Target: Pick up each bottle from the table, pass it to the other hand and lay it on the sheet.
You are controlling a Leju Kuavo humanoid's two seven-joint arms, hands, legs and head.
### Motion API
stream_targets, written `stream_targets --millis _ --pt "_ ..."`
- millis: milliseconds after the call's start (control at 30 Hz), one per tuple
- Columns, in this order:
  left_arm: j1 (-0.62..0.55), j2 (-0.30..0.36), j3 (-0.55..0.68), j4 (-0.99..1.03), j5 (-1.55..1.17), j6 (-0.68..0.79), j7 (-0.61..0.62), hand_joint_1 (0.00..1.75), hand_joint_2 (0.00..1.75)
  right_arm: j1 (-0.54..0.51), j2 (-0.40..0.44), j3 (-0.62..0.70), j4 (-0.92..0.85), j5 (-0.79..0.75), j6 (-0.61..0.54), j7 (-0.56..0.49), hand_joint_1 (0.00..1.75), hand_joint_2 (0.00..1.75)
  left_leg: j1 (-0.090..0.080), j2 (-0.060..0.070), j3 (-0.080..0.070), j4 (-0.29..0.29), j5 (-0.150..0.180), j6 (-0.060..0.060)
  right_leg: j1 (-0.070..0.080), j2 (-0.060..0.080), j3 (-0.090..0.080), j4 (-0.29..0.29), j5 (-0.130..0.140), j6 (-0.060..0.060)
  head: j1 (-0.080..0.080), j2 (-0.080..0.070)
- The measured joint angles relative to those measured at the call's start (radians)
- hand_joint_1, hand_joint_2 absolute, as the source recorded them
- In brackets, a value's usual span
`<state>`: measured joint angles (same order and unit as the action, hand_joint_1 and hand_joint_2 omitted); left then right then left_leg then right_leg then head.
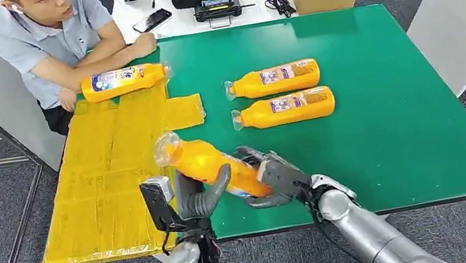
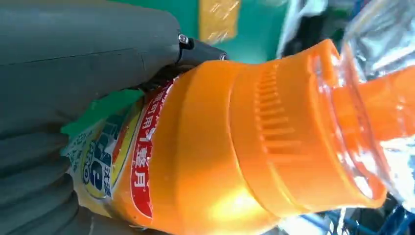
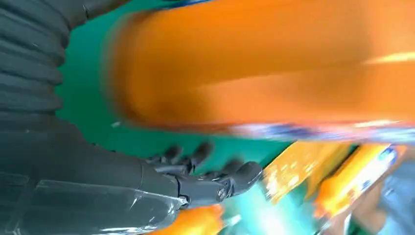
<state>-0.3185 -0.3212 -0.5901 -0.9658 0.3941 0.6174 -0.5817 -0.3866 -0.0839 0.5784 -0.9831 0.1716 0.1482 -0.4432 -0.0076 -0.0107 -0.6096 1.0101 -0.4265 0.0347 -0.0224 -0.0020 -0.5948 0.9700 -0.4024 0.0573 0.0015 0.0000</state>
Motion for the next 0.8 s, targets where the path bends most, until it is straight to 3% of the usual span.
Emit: stream_targets --millis 100,200,267,367,600,667,800 --pt "0.011 0.001 0.042 -0.02 -0.385 0.071 -0.044 1.75 1.75 0.034 0.003 -0.04 0.006 0.043 -0.041 -0.023 0.0 1.75 0.0 0.0 -0.001 0.0 0.0 0.0 0.0 0.0 0.0 0.0 0.0 0.0 0.0 0.0" --pt "0.042 -0.013 0.178 -0.072 -0.946 0.08 -0.027 1.75 1.75 0.054 0.014 -0.077 0.008 0.057 -0.06 -0.071 0.0 1.75 0.0 0.001 -0.001 0.0 0.0 0.0 0.0 0.001 -0.001 0.0 0.0 0.0 0.0 0.0" --pt "0.07 -0.016 0.257 -0.136 -1.17 0.082 0.006 1.75 1.75 0.061 0.025 -0.097 0.006 0.056 -0.05 -0.081 0.0 1.75 0.0 0.003 0.0 0.0 0.0 0.0 0.0 0.001 -0.002 0.0 0.0 0.0 0.0 0.0" --pt "0.092 -0.017 0.35 -0.235 -1.355 0.084 0.052 1.75 1.75 0.067 0.036 -0.118 0.005 0.056 -0.04 -0.081 0.0 1.75 0.001 0.002 0.0 0.0 0.0 0.0 0.001 0.001 -0.002 0.0 0.0 0.0 0.0 0.0" --pt "0.118 -0.017 0.424 -0.342 -1.419 0.084 0.076 1.75 1.75 0.068 0.053 -0.138 0.005 0.056 -0.037 -0.082 0.0 1.75 0.001 0.002 0.0 0.0 0.0 0.0 0.001 0.001 -0.001 0.0 0.0 0.0 0.0 0.0" --pt "0.12 -0.017 0.437 -0.372 -1.601 0.084 0.151 1.75 1.75 0.068 0.057 -0.145 0.005 0.055 -0.027 -0.088 0.0 1.75 0.001 0.002 0.0 0.0 0.0 0.0 0.001 0.001 -0.002 0.0 0.0 0.0 0.0 0.0" --pt "0.044 0.011 0.397 -0.218 -1.901 0.076 0.5 1.75 1.75 0.064 0.069 -0.156 0.006 0.06 0.0 -0.097 0.0 1.75 0.0 0.001 0.0 0.0 0.0 0.0 0.0 0.0 -0.002 0.0 0.0 0.0 0.0 0.0"
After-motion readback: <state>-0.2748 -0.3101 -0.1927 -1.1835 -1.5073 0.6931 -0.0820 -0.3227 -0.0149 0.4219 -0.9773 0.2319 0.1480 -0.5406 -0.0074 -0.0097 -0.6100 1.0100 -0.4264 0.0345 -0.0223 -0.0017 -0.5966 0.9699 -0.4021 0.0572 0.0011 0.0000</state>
